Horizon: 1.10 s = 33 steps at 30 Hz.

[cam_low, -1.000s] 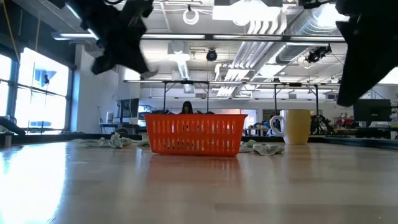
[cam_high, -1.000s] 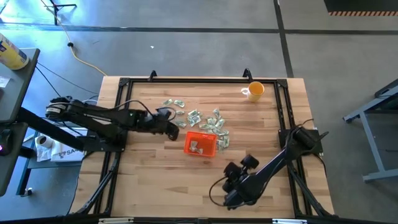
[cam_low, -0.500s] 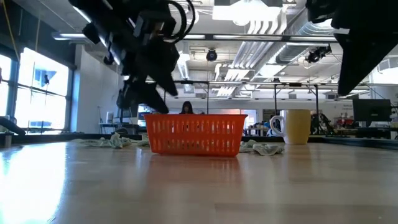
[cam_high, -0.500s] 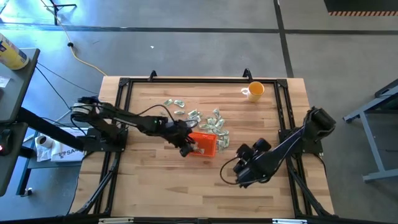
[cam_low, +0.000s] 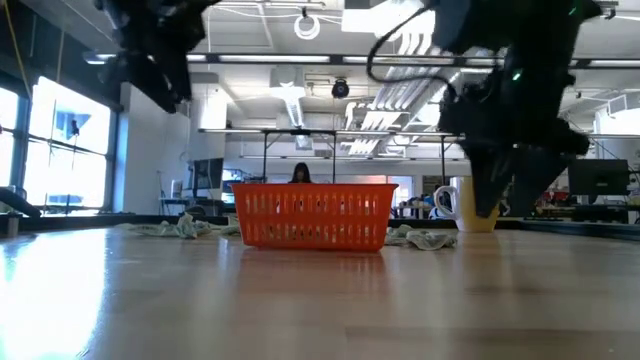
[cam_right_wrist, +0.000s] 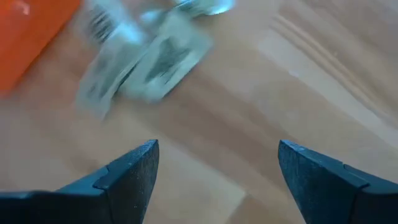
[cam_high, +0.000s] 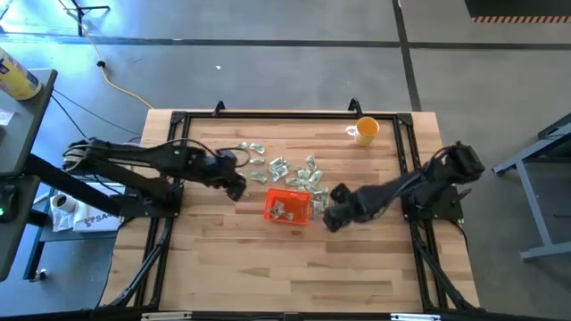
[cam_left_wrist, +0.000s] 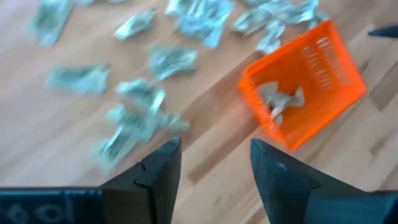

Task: Pick and place Stevia / Truvia into bins
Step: Put the stevia packet into the orange bin

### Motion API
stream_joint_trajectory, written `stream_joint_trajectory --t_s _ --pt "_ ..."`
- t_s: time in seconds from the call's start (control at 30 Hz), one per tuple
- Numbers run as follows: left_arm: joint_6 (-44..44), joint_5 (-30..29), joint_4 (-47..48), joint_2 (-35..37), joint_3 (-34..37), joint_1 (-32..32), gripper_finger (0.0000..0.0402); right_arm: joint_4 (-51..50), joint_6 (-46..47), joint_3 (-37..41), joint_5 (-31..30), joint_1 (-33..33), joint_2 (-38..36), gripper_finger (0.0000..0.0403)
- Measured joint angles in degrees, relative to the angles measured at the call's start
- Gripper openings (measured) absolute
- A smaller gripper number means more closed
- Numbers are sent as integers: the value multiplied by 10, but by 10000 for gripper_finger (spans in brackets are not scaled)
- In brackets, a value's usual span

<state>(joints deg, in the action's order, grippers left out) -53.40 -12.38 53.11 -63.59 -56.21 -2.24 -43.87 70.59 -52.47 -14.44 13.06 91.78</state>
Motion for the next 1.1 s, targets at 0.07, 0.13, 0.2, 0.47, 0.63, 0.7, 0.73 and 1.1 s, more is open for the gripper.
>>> stream_joint_trajectory --t_s 0.07,0.13,0.2,0.47,0.63,0.7,0.73,1.1 --pt "-30 -4 28 29 0 0 212 65 9 29 48 -48 -7 319" --pt "-52 -16 56 50 0 0 205 138 8 50 92 -82 -7 319" --pt "-64 -29 67 67 0 0 200 187 11 57 118 -97 2 319" --pt "-84 -43 107 96 0 0 193 179 26 40 59 -107 31 316" --pt "-84 -51 115 97 0 0 191 169 29 38 45 -109 55 278" --pt "-84 -52 115 97 0 0 189 163 29 38 46 -109 64 254" --pt "-83 -52 115 97 0 0 188 158 29 37 47 -109 67 242" --pt "-79 -53 118 97 0 0 185 106 -27 41 44 -106 -15 138"
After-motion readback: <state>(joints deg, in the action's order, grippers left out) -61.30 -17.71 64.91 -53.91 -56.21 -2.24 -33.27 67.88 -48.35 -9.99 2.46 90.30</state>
